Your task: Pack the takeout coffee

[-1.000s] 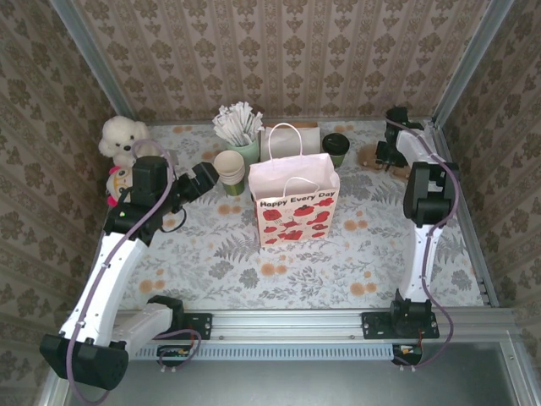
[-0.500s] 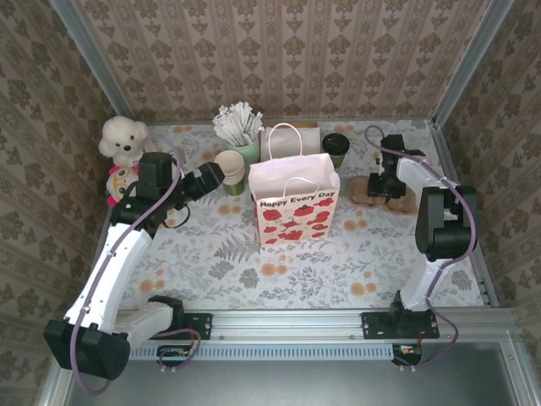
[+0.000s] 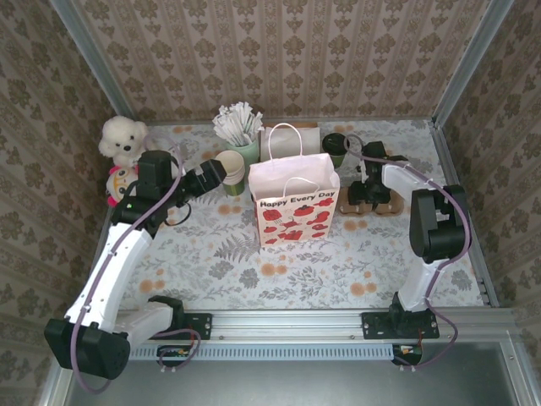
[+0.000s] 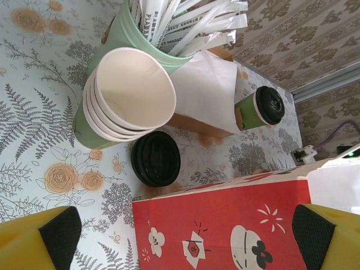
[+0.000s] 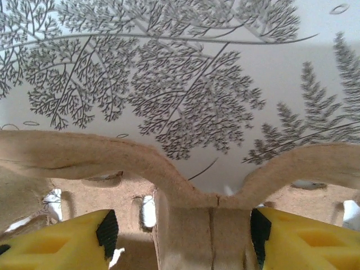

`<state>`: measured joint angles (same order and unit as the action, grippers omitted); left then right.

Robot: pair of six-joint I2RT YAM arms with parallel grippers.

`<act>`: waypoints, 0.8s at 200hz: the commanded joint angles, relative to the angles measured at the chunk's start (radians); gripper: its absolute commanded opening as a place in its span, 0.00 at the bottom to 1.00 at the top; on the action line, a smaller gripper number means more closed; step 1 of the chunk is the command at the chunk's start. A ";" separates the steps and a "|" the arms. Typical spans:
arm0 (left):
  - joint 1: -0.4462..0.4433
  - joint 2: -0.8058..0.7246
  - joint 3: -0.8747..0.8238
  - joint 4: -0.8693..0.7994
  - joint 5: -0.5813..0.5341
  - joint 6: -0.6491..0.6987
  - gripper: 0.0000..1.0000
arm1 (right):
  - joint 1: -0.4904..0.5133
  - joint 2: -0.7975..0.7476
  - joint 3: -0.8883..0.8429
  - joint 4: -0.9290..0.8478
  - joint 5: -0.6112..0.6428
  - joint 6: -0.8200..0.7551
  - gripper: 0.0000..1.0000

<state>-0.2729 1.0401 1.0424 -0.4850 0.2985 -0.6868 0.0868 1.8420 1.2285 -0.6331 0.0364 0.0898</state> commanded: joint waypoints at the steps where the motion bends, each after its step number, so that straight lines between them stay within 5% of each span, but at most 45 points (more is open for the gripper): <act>1: 0.008 -0.018 -0.010 -0.003 -0.034 0.003 1.00 | 0.017 -0.035 -0.062 0.083 0.071 0.100 0.69; 23: 0.013 -0.044 -0.011 -0.035 -0.114 -0.025 1.00 | 0.018 -0.044 -0.084 0.104 0.123 0.126 0.68; 160: 0.168 -0.174 -0.166 -0.012 -0.109 -0.166 1.00 | 0.019 -0.193 -0.141 0.140 0.179 0.119 0.32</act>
<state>-0.1211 0.8967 0.8913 -0.4870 0.2100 -0.8104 0.1066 1.7283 1.1103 -0.5110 0.1707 0.2142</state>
